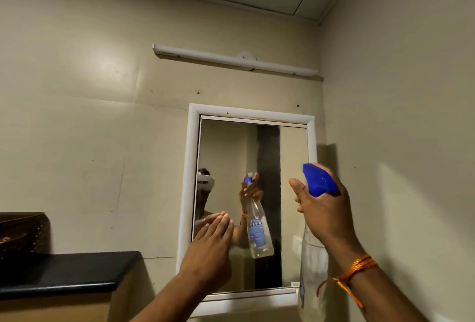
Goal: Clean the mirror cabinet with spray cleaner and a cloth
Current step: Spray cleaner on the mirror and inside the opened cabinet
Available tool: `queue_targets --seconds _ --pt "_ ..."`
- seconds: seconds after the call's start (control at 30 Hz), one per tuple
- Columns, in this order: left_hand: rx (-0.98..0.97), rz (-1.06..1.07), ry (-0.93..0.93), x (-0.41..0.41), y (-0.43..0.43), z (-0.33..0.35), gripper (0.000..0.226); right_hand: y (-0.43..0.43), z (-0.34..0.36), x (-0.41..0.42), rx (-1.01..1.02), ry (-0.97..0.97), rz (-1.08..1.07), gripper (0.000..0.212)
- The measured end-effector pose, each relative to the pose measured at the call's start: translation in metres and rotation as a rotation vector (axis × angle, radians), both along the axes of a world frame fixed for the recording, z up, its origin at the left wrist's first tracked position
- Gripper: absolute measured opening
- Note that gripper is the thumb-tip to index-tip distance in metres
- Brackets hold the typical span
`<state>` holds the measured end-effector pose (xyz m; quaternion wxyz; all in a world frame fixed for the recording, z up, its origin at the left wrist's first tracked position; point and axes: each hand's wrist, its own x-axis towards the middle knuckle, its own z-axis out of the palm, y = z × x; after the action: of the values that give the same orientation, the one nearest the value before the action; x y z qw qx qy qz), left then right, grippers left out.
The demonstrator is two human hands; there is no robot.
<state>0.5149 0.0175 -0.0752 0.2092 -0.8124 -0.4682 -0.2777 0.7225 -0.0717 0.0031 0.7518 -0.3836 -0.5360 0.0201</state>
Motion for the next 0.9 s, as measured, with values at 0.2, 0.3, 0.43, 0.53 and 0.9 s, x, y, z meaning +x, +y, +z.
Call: queue_targets --seconds 0.2,0.3,0.43,0.53,0.9 --pt "-0.003 -0.006 0.031 0.015 -0.004 -0.009 0.078 -0.014 -0.01 0.021 0.025 0.0 -0.061 0.064" --pt "-0.029 -0.013 0.025 0.021 -0.008 -0.015 0.077 -0.019 -0.019 0.024 -0.01 -0.008 0.007 0.063" --pt "-0.04 -0.025 -0.015 0.024 -0.013 -0.028 0.077 -0.023 -0.04 0.017 -0.061 -0.036 0.019 0.055" --pt "-0.04 -0.02 -0.042 0.023 -0.018 -0.036 0.076 -0.027 -0.049 0.005 -0.084 -0.095 0.119 0.063" --pt "0.022 0.028 -0.108 0.0 -0.031 -0.049 0.07 -0.031 -0.07 -0.043 -0.193 -0.332 0.294 0.066"
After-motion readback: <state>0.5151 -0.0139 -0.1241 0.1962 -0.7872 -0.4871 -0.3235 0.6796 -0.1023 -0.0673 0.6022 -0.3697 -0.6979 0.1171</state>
